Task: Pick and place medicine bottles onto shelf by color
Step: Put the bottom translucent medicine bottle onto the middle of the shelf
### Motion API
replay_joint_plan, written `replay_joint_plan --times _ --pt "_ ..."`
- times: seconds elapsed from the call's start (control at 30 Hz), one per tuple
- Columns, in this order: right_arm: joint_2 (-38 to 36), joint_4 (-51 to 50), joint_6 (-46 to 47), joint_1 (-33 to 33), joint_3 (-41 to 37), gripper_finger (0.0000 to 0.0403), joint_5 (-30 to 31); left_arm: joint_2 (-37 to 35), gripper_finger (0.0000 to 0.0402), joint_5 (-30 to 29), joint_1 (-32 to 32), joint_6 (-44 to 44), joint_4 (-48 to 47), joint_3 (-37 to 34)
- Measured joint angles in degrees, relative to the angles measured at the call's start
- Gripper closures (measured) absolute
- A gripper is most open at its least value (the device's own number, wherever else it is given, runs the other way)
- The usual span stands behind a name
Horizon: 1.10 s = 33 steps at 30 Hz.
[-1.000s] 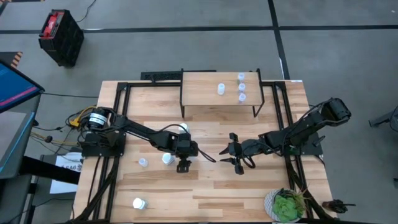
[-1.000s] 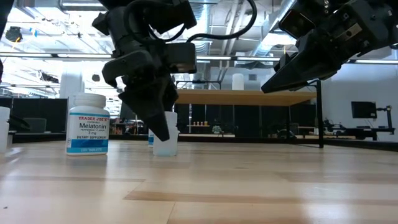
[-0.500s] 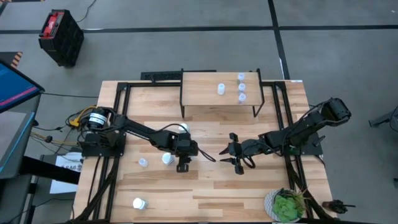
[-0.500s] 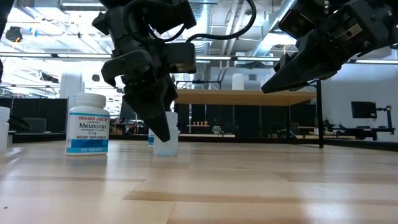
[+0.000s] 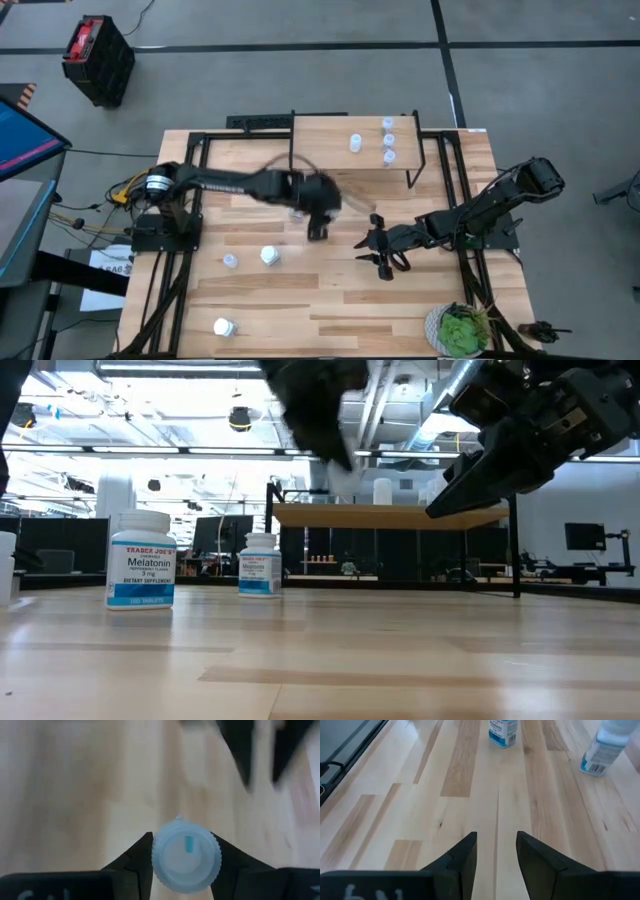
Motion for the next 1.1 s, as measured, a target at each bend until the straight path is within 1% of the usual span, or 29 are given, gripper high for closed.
replay_joint_plan --times 0.13,0.27,0.43,0.6,0.67,0.87,1.1 --pt "0.0 -1.2 1.1 0.0 0.0 0.0244 0.0 0.0 0.0285 -1.6 5.2 1.5 1.9 5.9" --pt "0.0 -1.9 1.2 0.0 0.0 0.0244 0.0 0.0 0.0286 -1.5 10.3 -0.5 8.8 7.3" --pt "0.0 -1.8 1.2 0.0 0.0 0.0244 0.0 0.7 0.0287 2.5 15.2 -2.9 13.5 7.4" --pt "0.0 -2.4 1.4 0.0 0.0 0.0244 0.0 4.0 0.0287 7.2 16.3 -4.5 18.1 7.7" --pt "-0.1 -2.8 2.1 0.0 0.0 0.0244 0.0 5.8 0.0287 8.0 16.3 -4.6 16.5 9.4" --pt "-0.2 -3.3 2.2 0.0 0.0 0.0244 0.0 9.6 0.0287 7.4 15.9 -5.3 10.2 16.1" --pt "-0.2 -3.9 2.2 0.0 0.0 0.0244 0.0 10.5 0.0287 6.0 16.6 -6.0 7.5 16.8"
